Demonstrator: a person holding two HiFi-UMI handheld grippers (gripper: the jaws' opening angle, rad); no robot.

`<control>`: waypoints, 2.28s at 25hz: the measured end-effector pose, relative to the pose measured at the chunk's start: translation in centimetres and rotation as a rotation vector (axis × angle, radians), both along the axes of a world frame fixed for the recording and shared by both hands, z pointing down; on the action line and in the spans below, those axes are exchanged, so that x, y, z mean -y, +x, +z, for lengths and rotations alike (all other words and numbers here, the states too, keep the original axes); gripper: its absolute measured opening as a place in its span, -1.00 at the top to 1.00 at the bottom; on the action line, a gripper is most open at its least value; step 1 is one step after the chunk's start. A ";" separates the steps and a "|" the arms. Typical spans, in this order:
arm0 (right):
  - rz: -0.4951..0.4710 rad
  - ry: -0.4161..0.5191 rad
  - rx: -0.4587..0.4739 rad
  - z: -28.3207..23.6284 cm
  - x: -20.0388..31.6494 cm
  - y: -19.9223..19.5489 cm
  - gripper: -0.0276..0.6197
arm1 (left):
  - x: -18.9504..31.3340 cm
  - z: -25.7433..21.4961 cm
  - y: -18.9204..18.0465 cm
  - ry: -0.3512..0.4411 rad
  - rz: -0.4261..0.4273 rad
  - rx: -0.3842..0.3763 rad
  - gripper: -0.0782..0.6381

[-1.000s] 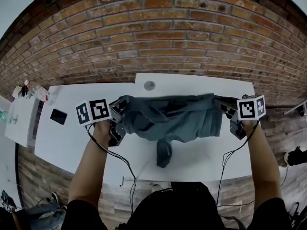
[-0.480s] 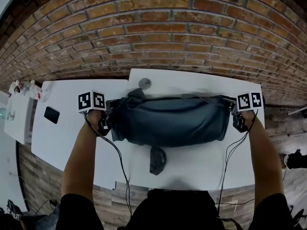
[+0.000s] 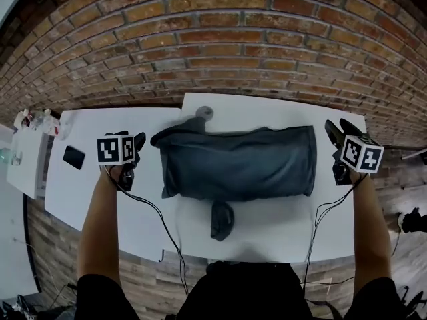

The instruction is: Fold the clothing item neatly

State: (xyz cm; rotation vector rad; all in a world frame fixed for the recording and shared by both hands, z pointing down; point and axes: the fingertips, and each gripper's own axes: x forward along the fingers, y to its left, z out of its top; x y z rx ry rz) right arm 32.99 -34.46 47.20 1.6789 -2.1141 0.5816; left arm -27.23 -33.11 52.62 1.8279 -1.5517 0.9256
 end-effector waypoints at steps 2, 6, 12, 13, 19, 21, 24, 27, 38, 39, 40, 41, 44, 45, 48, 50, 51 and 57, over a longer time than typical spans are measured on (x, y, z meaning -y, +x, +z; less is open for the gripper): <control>-0.109 -0.064 -0.006 0.8 -2.2 -2.5 0.23 | -1.3 -0.8 3.1 0.012 0.059 -0.120 0.10; -0.191 -0.240 -0.112 5.9 -4.6 -6.7 0.91 | -3.6 -0.9 11.5 0.031 0.177 -0.256 0.64; -0.116 -0.456 -0.064 12.7 -4.1 -7.9 0.91 | -4.2 6.5 16.8 -0.165 0.223 -0.213 0.74; -0.104 -0.477 -0.068 13.6 -3.9 -7.6 0.91 | -4.2 8.0 16.0 -0.195 0.199 -0.179 0.74; -0.112 -0.501 0.030 14.4 -2.9 -6.9 0.91 | -4.2 10.7 13.6 -0.226 0.123 -0.119 0.70; -0.138 -0.464 0.049 13.0 -3.2 -6.6 0.91 | -4.6 9.5 13.1 -0.231 0.091 -0.204 0.70; -0.146 -0.400 0.099 10.3 -3.5 -6.2 0.91 | -5.3 6.4 10.8 -0.200 0.044 -0.304 0.68; -0.187 -0.375 0.151 8.5 -5.0 -7.4 0.91 | -7.5 4.7 8.6 -0.225 -0.031 -0.479 0.50; -0.391 -0.412 0.046 9.2 -10.2 -19.3 0.91 | -17.8 9.7 8.8 -0.447 -0.463 -1.157 -0.03; -0.391 -0.415 0.039 9.2 -10.4 -19.9 0.91 | -18.1 10.1 9.4 -0.449 -0.507 -1.197 -0.03; -0.388 -0.418 0.034 9.1 -10.5 -20.3 0.91 | -18.2 10.3 9.8 -0.445 -0.561 -1.253 -0.03; -0.383 -0.424 0.033 9.2 -10.7 -20.7 0.91 | -18.1 10.2 10.1 -0.439 -0.627 -1.329 -0.03; -0.365 -0.440 0.029 9.1 -11.3 -21.1 0.91 | -17.8 8.2 10.3 -0.402 -0.796 -1.558 -0.03; -0.360 -0.443 0.023 9.1 -11.5 -21.1 0.91 | -18.1 7.4 10.2 -0.391 -0.810 -1.583 -0.03; -0.346 -0.440 0.006 9.1 -12.1 -20.9 0.91 | -20.3 6.3 10.2 -0.417 -0.782 -1.545 -0.03; -0.332 -0.437 0.002 9.1 -12.1 -20.8 0.91 | -21.0 6.9 11.0 -0.462 -0.762 -1.519 -0.03; -0.327 -0.438 0.001 9.2 -12.2 -20.8 0.91 | -20.9 7.5 11.3 -0.474 -0.758 -1.511 -0.03; -0.314 -0.449 -0.006 9.7 -12.9 -21.7 0.91 | -16.8 10.7 11.1 -0.411 -0.723 -1.361 -0.03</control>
